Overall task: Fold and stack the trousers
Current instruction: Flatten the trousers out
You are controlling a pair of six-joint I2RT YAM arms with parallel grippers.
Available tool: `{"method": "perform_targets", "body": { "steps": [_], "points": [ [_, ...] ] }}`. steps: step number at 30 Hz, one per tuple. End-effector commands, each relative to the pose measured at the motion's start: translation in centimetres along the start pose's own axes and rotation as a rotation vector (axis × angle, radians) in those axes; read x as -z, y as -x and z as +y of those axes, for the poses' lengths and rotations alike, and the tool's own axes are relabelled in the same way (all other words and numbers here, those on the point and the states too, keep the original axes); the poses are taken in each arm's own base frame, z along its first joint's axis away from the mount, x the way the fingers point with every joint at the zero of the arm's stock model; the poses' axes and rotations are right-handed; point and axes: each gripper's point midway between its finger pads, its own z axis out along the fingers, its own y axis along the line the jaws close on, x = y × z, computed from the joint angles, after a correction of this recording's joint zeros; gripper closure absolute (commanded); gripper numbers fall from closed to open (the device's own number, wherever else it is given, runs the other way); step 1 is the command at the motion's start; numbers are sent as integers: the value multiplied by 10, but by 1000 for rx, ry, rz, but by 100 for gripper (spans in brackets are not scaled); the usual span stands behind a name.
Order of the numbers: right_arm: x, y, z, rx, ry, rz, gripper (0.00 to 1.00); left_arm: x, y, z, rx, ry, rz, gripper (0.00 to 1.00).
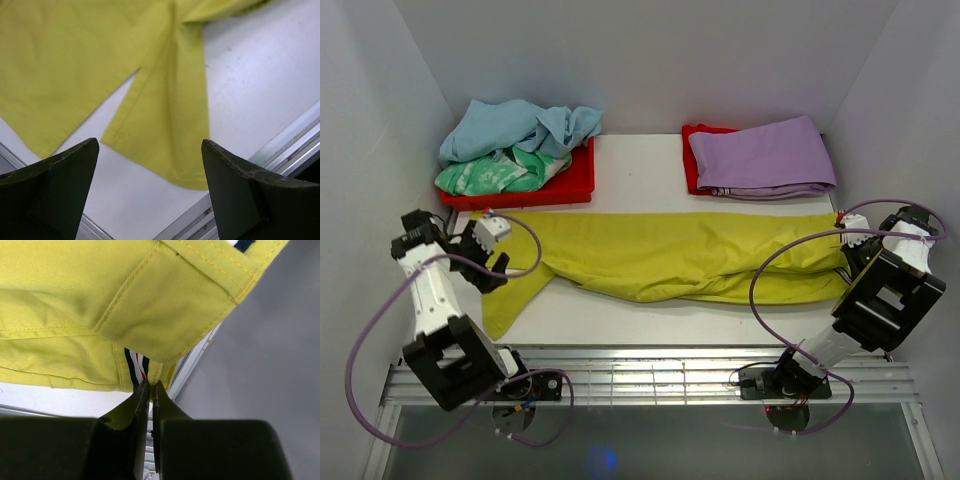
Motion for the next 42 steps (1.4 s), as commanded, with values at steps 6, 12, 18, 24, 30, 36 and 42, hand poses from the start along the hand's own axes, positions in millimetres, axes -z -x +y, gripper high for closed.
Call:
{"method": "perform_targets", "body": {
  "steps": [6,12,18,24,30,36,42],
  "points": [
    [10,11,-3,-3,-19,-39,92,-32,-70,-49,-306,-2,156,5],
    [8,8,-3,-5,-24,-26,92,-58,-97,-53,-362,45,235,5],
    [5,7,-4,-10,-20,-21,92,-77,-113,-43,-357,120,281,12],
    [6,9,-15,0,-52,-14,92,-52,-65,-34,-172,-13,144,97],
    [13,11,-26,22,-85,-14,92,8,-21,18,133,-152,13,100],
    [10,2,-39,59,-134,20,92,-7,-76,24,244,-237,153,100],
    [-1,-3,-45,49,-127,38,92,-33,-121,26,418,-355,245,100]
  ]
}}
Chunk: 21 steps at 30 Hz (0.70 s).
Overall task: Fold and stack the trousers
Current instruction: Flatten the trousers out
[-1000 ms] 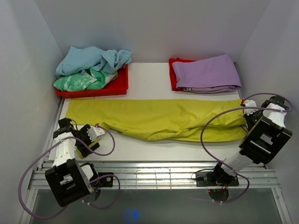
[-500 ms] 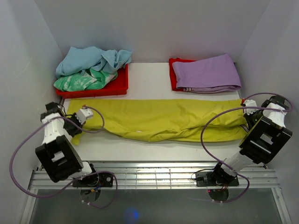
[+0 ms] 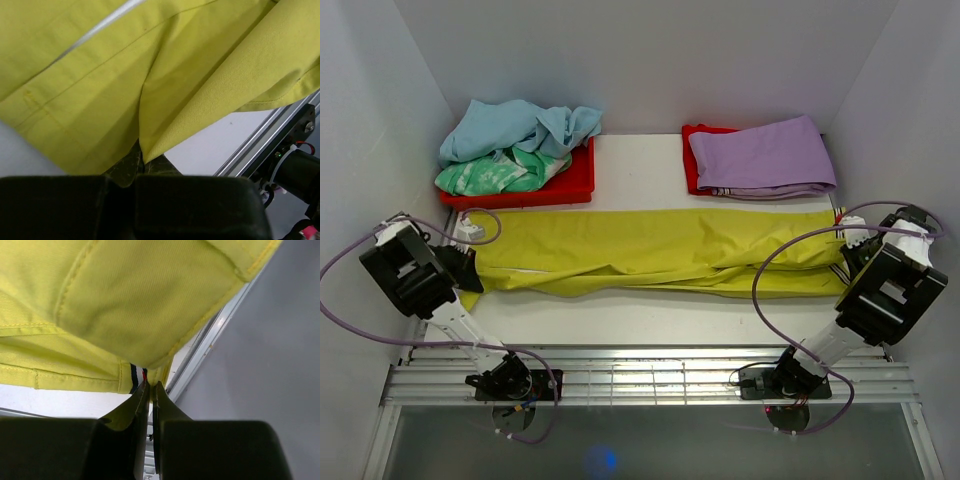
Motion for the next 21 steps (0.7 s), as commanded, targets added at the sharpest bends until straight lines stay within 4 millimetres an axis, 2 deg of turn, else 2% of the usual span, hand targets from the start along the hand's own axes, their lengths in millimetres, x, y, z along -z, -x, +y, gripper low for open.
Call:
{"method": "perform_targets", "body": {
  "steps": [1,3,4,5,7,8,11,13,14,16,18,20,21],
  "points": [
    [4,-3,-39,33,-135,23,92,2,-15,4,74,-34,61,100],
    [1,-4,-37,35,-131,29,92,-8,-13,0,71,-67,82,90],
    [-2,-6,-35,34,-123,34,92,-10,-9,0,63,-73,71,81],
    [-3,-7,-34,32,-121,40,92,-9,-2,1,51,-66,47,60],
    [-3,-8,-34,38,-126,43,92,1,23,9,44,-29,-39,45],
    [-5,-10,-31,40,-119,47,92,8,31,11,32,-4,-63,25],
    [-2,-11,-28,39,-120,43,92,34,50,13,-23,95,-120,22],
    [-1,-11,-25,35,-111,41,92,47,51,11,-72,152,-141,17],
    [-1,-10,-25,35,-108,39,92,45,44,4,-86,156,-134,2],
    [1,-9,-24,34,-109,33,92,62,38,-3,-166,238,-133,2],
    [3,-7,-24,35,-109,26,92,62,23,-19,-219,270,-116,2],
    [3,-7,-22,32,-104,23,92,68,9,-18,-315,337,-113,2],
    [3,-6,-22,30,-101,21,92,63,1,-27,-342,360,-115,2]
  ]
}}
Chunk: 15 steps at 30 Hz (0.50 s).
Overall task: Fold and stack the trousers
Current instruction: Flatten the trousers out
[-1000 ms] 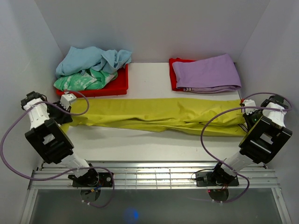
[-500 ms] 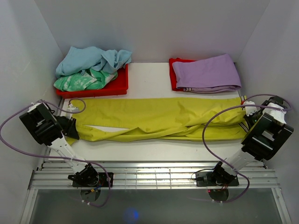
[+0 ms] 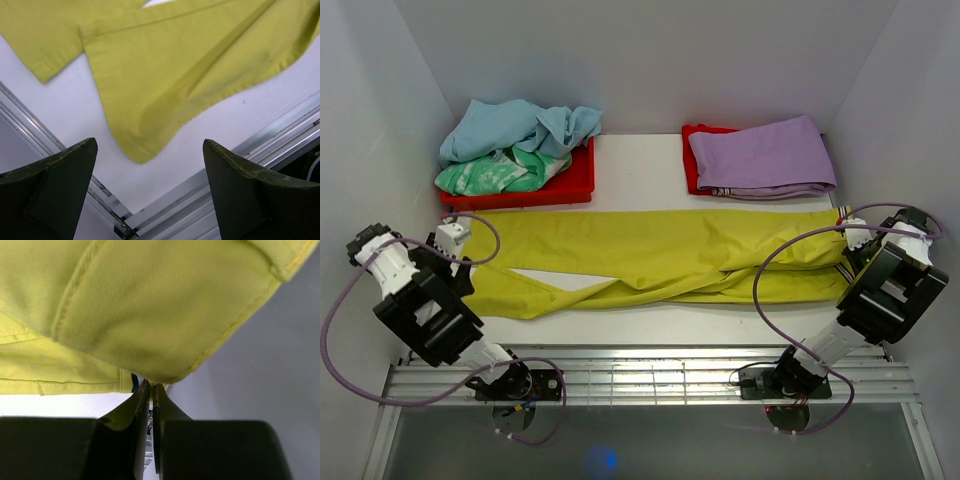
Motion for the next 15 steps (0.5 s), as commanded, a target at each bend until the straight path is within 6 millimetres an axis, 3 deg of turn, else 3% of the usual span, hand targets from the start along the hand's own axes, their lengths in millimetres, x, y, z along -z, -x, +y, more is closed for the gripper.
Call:
{"method": "perform_targets", "body": {
  "steps": [1,7,13,15],
  "points": [
    [13,3,-9,14,-42,-21,92,6,-18,-4,-196,110,-29,2],
    [17,5,-6,11,-38,-30,92,-21,-50,-23,-404,87,9,2],
    [15,3,-3,4,-29,-27,92,-48,-66,-13,-526,96,19,2],
    [14,4,-4,4,-27,-27,92,-61,-78,-22,-546,66,36,2]
  ]
}}
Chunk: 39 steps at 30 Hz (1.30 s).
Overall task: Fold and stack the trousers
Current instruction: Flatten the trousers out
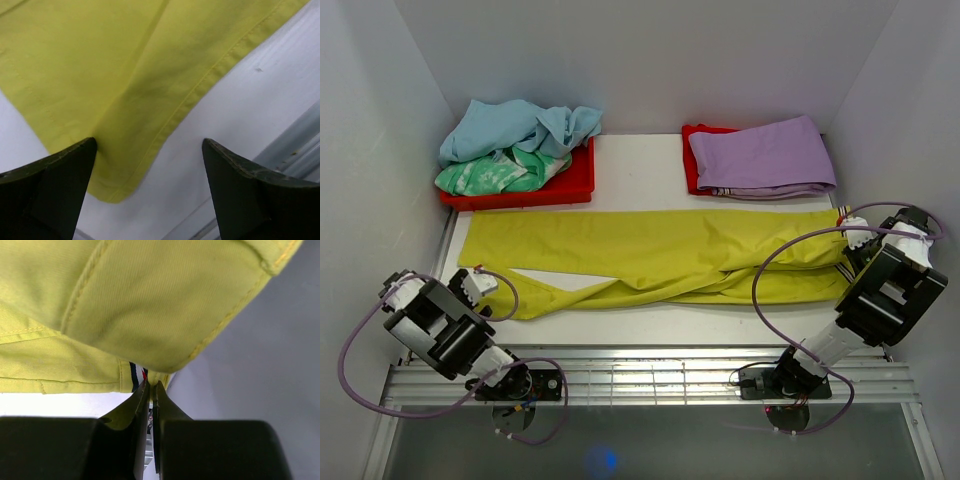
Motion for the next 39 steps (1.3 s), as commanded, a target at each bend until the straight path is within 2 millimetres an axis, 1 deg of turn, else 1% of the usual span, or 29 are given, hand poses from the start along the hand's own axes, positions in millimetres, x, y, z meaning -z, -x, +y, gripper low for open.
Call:
{"method": "perform_targets", "body": {
  "steps": [1,2,3,4,6,7,9,10,11,12,13,15,16,19,21,22,24,25,26,27,28,29,30,33,34,35,36,37,39],
  "points": [
    [9,1,-4,-1,-19,-10,92,-13,-15,17,-258,55,47,3],
    [9,1,-5,-2,-21,-11,92,-23,-22,3,-263,31,69,4],
    [9,2,-5,-2,-18,-12,92,-26,-26,2,-279,36,86,5],
    [9,3,-6,-4,-19,-14,92,-28,-30,6,-308,55,109,12],
    [10,5,-6,-8,-16,-17,92,-31,-34,0,-301,33,128,29],
    [11,5,-7,-7,-17,-18,92,-31,-33,-2,-286,26,124,52],
    [13,6,-8,-6,-20,-21,92,-20,-21,2,-211,20,83,80],
    [14,6,-8,-4,-22,-22,92,-14,-14,3,-177,7,58,100],
    [14,7,-9,-2,-28,-26,92,-7,-5,3,-120,-16,28,100],
    [15,7,-9,2,-30,-29,92,16,10,30,-115,29,-7,100],
    [15,7,-9,6,-29,-30,92,24,26,13,-15,-62,-76,100],
    [17,8,-9,16,-36,-34,92,45,50,21,121,-83,-157,100],
    [17,8,-10,20,-40,-34,92,60,56,42,140,-29,-150,100],
    [17,8,-13,32,-52,-32,92,72,54,51,147,0,-104,100],
    [16,6,-15,32,-57,-26,92,66,52,53,257,-36,-103,100],
    [15,7,-16,33,-58,-23,92,64,61,65,274,-47,-102,100],
    [10,5,-20,30,-64,-12,92,41,61,80,417,-130,-122,100],
    [9,6,-22,28,-66,-10,92,30,75,84,557,-179,-125,100],
    [6,3,-23,24,-64,3,92,29,82,108,600,-164,-118,100],
    [5,3,-24,24,-64,6,92,1,82,111,681,-249,-93,100],
    [5,3,-24,25,-65,7,92,-8,87,116,807,-273,-69,100],
    [5,2,-25,21,-68,10,92,-13,89,134,830,-253,-48,100],
    [5,3,-24,22,-67,11,92,-36,81,135,898,-304,-8,100],
    [5,1,-25,23,-70,18,92,-61,84,145,975,-319,70,100],
    [5,1,-25,25,-70,22,92,-74,81,142,991,-344,94,92],
    [6,1,-25,28,-73,21,92,-77,81,143,1013,-346,104,72],
    [6,0,-24,31,-71,21,92,-78,83,150,1010,-335,92,64],
    [7,1,-24,31,-73,19,92,-76,86,152,1003,-327,79,44],
    [8,0,-22,29,-69,19,92,-70,89,162,950,-279,56,31]
  ]
}}
